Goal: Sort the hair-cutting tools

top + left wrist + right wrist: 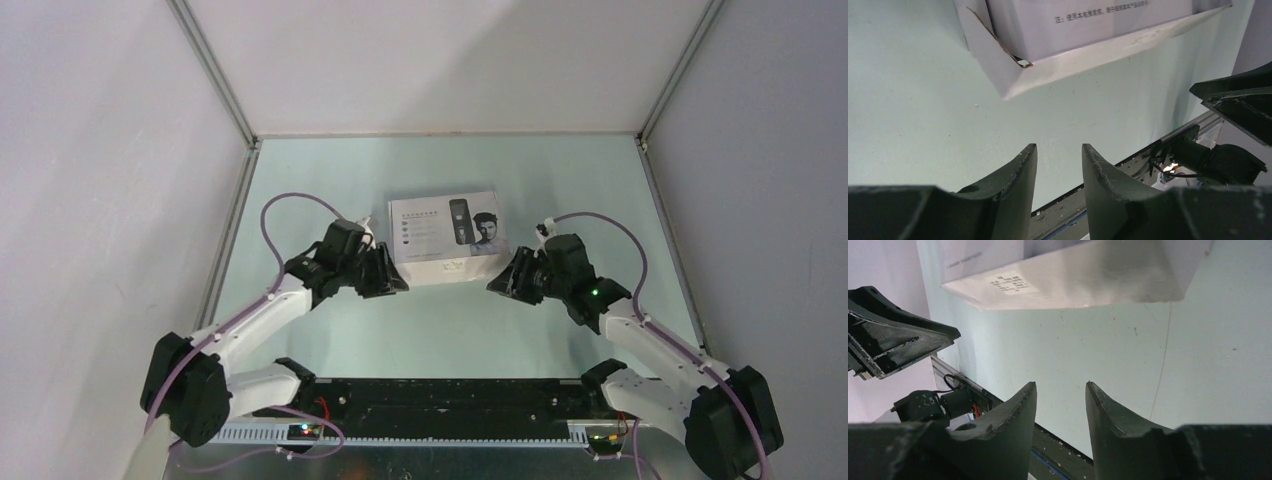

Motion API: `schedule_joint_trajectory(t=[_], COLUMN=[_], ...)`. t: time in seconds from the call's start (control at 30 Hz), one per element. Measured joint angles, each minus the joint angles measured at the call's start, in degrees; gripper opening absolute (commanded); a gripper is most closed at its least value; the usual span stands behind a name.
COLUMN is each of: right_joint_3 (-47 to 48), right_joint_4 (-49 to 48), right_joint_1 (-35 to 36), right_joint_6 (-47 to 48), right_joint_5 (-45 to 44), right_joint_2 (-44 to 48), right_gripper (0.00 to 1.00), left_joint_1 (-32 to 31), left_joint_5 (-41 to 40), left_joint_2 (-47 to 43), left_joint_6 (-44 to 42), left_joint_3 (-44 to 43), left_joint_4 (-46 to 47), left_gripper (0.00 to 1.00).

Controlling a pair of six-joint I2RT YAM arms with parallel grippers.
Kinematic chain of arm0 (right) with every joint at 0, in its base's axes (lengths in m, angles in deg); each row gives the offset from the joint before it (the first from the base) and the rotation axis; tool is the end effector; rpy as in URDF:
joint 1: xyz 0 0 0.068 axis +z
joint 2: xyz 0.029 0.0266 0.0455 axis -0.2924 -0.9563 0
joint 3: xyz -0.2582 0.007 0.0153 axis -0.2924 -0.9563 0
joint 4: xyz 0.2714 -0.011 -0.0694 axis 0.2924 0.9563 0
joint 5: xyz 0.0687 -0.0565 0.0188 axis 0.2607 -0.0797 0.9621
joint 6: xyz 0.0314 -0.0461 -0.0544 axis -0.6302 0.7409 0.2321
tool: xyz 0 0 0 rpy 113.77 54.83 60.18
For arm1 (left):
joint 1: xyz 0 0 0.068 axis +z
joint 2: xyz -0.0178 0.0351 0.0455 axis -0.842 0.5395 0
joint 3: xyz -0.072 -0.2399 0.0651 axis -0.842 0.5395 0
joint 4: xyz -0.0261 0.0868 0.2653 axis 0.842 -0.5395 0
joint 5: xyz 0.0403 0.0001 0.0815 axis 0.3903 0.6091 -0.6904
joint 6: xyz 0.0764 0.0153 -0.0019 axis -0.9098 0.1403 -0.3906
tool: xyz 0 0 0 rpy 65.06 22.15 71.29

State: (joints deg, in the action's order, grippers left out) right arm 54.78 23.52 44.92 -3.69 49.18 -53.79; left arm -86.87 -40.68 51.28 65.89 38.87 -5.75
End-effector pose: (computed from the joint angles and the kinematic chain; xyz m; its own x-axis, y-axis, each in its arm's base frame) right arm 0.2176 0.1381 0.1733 -0.8511 0.3114 -0.4227 -0.0764 0.7230 0.6866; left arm 0.2297 -0.1519 0.1775 -0.9160 -0.2106 -0.3415 0.0361 0.8044 -0.5930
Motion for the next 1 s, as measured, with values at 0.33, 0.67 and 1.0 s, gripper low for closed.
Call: schedule_joint_trajectory(t=[0.33,0.67,1.0], right_joint_3=[1.77,1.84,1.92], right_joint_4=[3.93,-8.20,-21.97], right_joint_1=[-7.04,-13.55,-18.97], right_joint_6=[14.84,31.82,34.93], right_joint_5=[-4.20,2.71,18.14], right_joint_2=[6.73,-5.51,-18.08], right_gripper=[0.68,0.77,0.87], left_joint_1=[0.22,1.09,1.66], left_joint_5=[-4.33,-8.83,-4.20], left_joint_2=[-4.22,2.78,8.92], left_joint_6=[-5.40,-20.68,-27.06], left_joint_3=[0.00,-0.83,-0.87], left_joint_4=[1.07,10.71,16.70], left_gripper=[0.89,1.00,1.00])
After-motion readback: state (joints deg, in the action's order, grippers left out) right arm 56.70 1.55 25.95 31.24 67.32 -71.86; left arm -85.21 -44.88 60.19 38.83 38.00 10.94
